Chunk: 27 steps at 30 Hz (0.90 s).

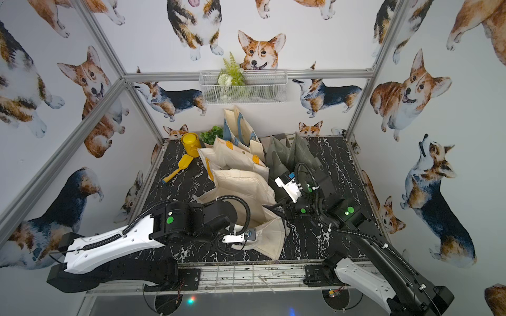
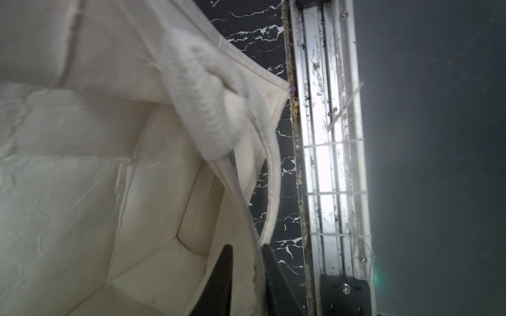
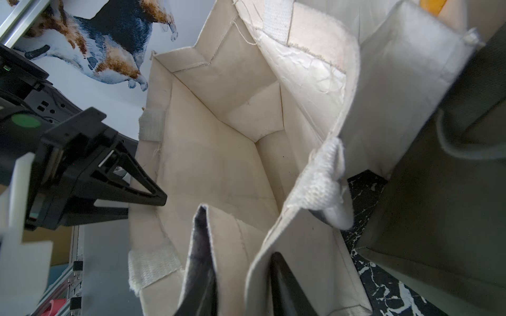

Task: Put away the canvas bag
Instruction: Press the canvas bag at the center of the board.

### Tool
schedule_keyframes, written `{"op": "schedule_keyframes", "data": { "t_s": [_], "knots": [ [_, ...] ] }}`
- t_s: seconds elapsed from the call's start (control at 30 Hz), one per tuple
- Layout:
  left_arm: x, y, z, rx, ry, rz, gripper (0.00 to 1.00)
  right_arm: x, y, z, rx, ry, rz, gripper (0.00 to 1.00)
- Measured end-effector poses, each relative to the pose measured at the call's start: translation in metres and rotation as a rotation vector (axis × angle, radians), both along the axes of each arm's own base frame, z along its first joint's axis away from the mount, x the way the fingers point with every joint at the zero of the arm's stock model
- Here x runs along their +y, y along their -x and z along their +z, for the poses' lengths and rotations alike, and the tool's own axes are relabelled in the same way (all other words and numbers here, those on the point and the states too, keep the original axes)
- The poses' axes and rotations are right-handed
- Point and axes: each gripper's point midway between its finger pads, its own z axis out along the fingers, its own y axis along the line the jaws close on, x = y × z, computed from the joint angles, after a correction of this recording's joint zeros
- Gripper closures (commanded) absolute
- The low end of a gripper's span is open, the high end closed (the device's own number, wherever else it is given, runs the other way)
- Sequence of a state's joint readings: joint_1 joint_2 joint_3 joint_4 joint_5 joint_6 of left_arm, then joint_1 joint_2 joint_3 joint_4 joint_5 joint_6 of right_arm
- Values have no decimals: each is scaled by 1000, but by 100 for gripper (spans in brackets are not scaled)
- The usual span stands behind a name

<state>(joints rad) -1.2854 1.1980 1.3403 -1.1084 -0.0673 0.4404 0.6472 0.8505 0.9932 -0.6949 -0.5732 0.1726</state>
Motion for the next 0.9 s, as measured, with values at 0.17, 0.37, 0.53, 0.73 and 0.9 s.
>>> {"op": "schedule_keyframes", "data": {
  "t_s": [0.17,0.37,0.53,0.73,0.9],
  "knots": [
    [-12,-20,7,13,84,58,100,-6,8,-4,-24,-1,13,34],
    [-21,-36,11,30,151,100,100,-14,20,-8,-57,-18,17,21],
    [-20,-49,14,48,207,153,100,-22,30,-5,-106,-54,16,16],
    [-19,-61,19,62,258,200,100,-23,34,-7,-101,-61,28,13],
    [-15,-64,20,76,281,230,100,-22,39,-7,-96,-76,48,9]
  ]
}}
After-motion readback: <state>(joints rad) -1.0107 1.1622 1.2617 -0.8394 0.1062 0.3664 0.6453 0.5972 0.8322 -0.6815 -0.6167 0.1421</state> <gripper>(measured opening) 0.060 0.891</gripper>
